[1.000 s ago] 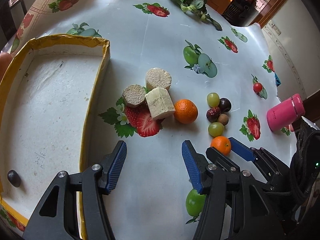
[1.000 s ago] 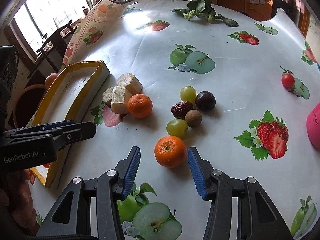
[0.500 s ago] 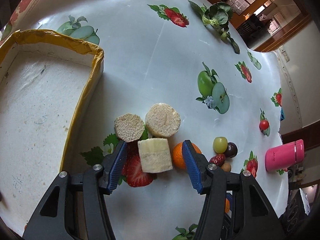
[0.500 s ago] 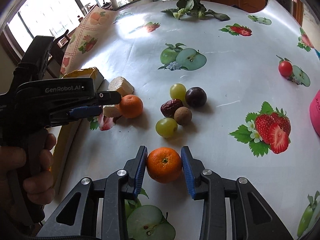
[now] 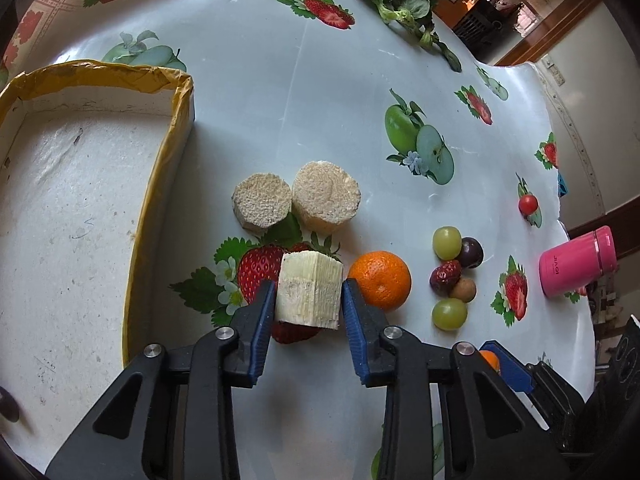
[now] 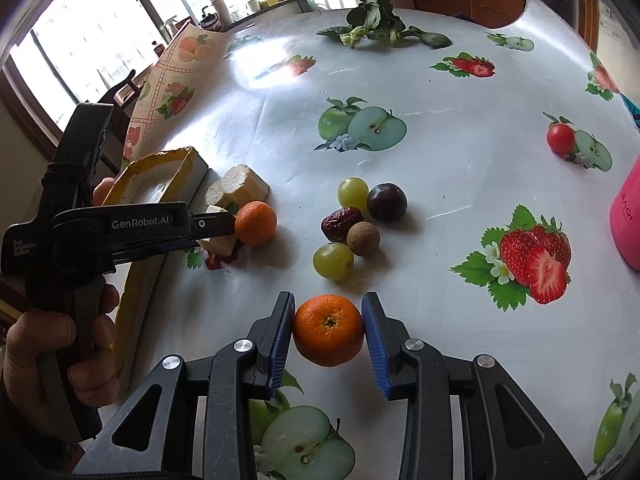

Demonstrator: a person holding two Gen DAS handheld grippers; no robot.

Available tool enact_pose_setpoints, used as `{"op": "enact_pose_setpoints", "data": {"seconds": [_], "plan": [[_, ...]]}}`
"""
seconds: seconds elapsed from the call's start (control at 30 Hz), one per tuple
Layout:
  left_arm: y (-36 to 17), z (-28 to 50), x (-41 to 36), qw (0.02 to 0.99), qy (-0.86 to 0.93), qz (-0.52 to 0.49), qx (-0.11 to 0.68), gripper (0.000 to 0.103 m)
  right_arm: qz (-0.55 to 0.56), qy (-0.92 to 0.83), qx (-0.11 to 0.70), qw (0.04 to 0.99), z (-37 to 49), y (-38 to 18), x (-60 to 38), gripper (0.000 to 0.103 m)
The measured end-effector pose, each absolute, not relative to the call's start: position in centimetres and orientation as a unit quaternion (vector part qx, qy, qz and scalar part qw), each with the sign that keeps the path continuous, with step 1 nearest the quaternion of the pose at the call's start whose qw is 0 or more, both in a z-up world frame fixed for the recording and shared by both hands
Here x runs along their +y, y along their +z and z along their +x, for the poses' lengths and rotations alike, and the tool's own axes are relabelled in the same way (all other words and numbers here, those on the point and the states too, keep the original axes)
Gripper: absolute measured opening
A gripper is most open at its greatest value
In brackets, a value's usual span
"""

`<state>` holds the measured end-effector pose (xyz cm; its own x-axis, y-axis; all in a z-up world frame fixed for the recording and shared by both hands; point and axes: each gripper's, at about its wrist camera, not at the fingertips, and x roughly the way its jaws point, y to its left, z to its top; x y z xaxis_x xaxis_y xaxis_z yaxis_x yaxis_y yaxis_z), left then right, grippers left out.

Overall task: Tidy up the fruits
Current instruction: 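Grasp the white tofu block with the left tool, then carry the white block over the tray with the left tool while the right tool carries the mandarin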

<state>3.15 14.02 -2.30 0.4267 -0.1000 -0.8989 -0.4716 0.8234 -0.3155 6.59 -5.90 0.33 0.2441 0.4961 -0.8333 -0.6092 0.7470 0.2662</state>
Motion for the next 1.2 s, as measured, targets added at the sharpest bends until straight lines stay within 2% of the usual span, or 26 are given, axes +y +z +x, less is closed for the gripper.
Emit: {"op": "enact_pose_setpoints", "data": {"seconds": [0.4, 0.8, 1.2], "plan": [[0.5, 1.0, 12.6, 0.814, 0.118, -0.229, 0.521, 0.03, -0.061, 0.353, 0.484, 0.798, 5.4, 2.8, -6.1, 0.035], [4.7, -4.2, 12.9, 0.832, 0.143, -0.2, 0.497, 0.03, -0.077, 0.375, 0.459, 0.802, 2.8, 5.8, -5.3, 0.035], [6.7, -8.9, 14.3, 0.837, 0.18, -0.191, 0.481, 0.03, -0.097, 0.408, 0.442, 0.793, -0.2, 7.7, -2.8, 0.035]]}}
